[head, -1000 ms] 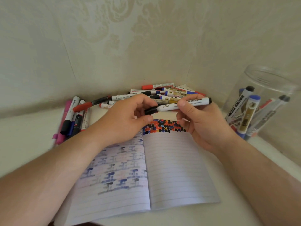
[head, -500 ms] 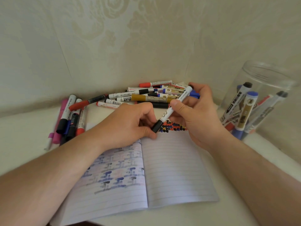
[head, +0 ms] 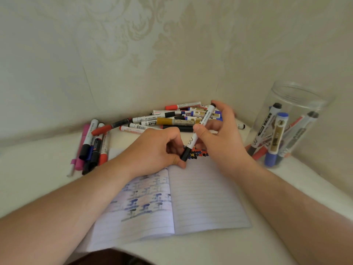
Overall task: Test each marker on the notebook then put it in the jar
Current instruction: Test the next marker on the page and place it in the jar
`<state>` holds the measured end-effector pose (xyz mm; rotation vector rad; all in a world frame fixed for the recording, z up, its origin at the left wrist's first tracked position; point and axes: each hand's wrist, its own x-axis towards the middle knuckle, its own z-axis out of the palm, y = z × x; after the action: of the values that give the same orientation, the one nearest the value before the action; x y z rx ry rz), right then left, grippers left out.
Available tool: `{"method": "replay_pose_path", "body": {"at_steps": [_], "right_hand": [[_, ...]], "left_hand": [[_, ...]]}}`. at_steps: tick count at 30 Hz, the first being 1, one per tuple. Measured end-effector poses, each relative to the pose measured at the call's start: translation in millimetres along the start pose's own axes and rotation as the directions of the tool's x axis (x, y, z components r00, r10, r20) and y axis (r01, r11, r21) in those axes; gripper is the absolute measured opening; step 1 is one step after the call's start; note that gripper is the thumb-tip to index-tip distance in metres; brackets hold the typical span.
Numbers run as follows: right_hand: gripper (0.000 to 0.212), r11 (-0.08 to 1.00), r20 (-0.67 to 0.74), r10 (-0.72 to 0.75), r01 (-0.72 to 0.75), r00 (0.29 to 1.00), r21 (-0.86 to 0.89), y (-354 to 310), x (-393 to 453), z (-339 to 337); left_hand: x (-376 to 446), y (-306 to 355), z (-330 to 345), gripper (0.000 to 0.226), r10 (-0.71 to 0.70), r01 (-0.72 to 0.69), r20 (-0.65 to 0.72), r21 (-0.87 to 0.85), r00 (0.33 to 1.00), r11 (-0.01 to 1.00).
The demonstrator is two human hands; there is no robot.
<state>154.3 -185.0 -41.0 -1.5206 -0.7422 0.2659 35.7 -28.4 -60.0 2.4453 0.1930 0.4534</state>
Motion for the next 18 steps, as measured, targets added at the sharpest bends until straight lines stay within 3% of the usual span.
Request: {"method": "replay_pose_path", "body": {"at_steps": [2, 4, 7, 9, 11, 12, 14, 16, 18], "right_hand": [[0.062, 0.988, 0.021, -0.134, 0.136, 0.991, -0.072, -12, -8, -2], [0.06, 0.956, 0.003, -0.281, 0.28, 0.96, -0.084, -38, -16, -12], [0.057, 0.872, -0.175, -0.49, 0.482, 0.854, -0.09, -88, -22, -48], [0.055, 0.818, -0.324, -0.574, 0.542, 0.752, -0.193, -113, -22, -85], [0.052, 0.784, -0.376, -0.619, 0.507, 0.69, -0.359, -124, -21, -123], [0.05, 0.779, -0.362, -0.608, 0.444, 0.706, -0.442, -123, -20, -139], [0.048, 0.737, -0.263, -0.531, 0.286, 0.806, -0.612, -114, -15, -158], [0.041, 0.608, -0.114, -0.409, 0.177, 0.905, -0.774, -96, -10, -165], [0.025, 0.511, -0.061, -0.342, 0.131, 0.938, -0.85, -84, -9, -164]], "left_hand": [[0, -3, 1, 0.031, 0.071, -0.068, -0.016, 0.152, 0.997, 0.986], [0, -3, -2, 0.036, 0.081, -0.093, 0.055, 0.263, 0.995, 0.96], [4, 4, -10, 0.022, 0.002, -0.081, 0.206, 0.375, 0.979, 0.924], [4, 13, -11, 0.014, -0.037, -0.083, 0.262, 0.432, 0.964, 0.898], [1, 19, -10, 0.014, -0.071, -0.064, 0.28, 0.445, 0.957, 0.893], [-2, 20, -9, 0.016, -0.079, -0.059, 0.278, 0.453, 0.957, 0.89], [-9, 21, -7, 0.023, -0.09, -0.065, 0.285, 0.49, 0.954, 0.869], [-15, 23, -8, 0.034, -0.107, -0.058, 0.288, 0.512, 0.952, 0.857], [-22, 26, -8, 0.041, -0.116, -0.044, 0.274, 0.517, 0.955, 0.855]]}}
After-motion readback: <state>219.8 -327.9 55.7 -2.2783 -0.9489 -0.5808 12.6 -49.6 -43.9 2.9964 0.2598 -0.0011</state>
